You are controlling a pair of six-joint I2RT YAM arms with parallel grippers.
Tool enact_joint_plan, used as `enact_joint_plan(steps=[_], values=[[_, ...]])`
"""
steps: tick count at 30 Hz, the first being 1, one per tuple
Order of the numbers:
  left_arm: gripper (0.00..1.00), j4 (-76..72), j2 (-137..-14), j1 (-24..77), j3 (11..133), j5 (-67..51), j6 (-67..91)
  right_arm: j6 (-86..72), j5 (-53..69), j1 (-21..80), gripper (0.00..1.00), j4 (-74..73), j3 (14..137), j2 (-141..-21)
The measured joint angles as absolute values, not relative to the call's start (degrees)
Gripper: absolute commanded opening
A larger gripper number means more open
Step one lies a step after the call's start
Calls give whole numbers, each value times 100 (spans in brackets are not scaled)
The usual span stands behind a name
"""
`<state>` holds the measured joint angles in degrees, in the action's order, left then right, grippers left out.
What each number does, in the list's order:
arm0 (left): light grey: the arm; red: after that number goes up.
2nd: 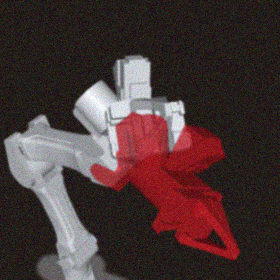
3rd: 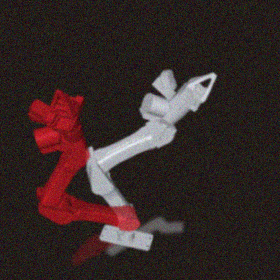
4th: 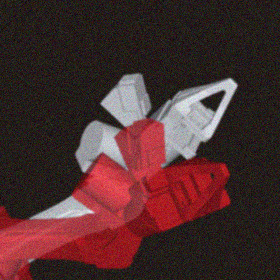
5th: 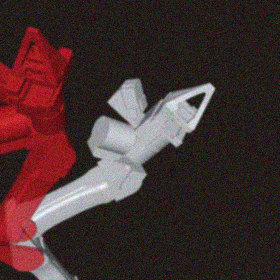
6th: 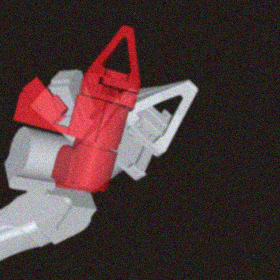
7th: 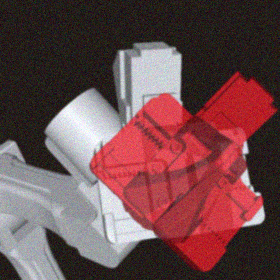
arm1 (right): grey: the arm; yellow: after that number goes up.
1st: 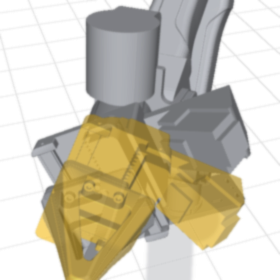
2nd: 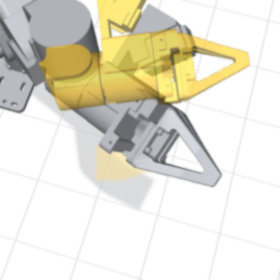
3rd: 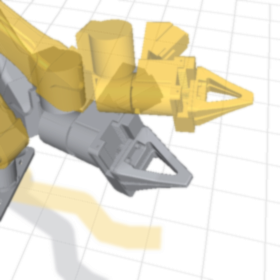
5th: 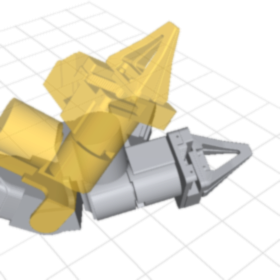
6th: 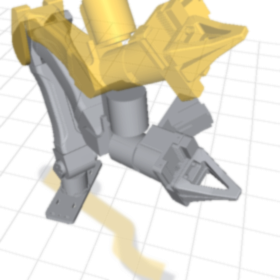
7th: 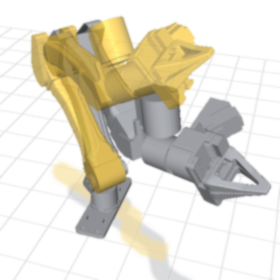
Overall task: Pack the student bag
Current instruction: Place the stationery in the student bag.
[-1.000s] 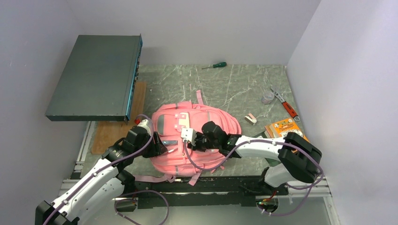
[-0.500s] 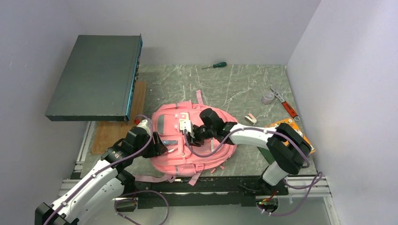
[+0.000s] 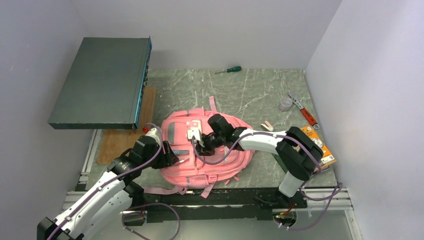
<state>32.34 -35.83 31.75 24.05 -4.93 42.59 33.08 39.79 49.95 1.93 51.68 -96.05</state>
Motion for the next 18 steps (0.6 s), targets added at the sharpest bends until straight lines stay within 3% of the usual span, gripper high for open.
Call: enact_joint_plan(steps=[6,11,18], values=[[72,3221,-3583,3177,2405,-467,4276,3592,3352,5175,0,-132,5177,-9470],[72,3212,-3601,3203,2405,-379,4377,3795,1896,5527,0,-1035,5249,-8759],[74,3129,-3752,3208,2414,-261,4445,4003,464,5273,0,-1940,4792,-7293]])
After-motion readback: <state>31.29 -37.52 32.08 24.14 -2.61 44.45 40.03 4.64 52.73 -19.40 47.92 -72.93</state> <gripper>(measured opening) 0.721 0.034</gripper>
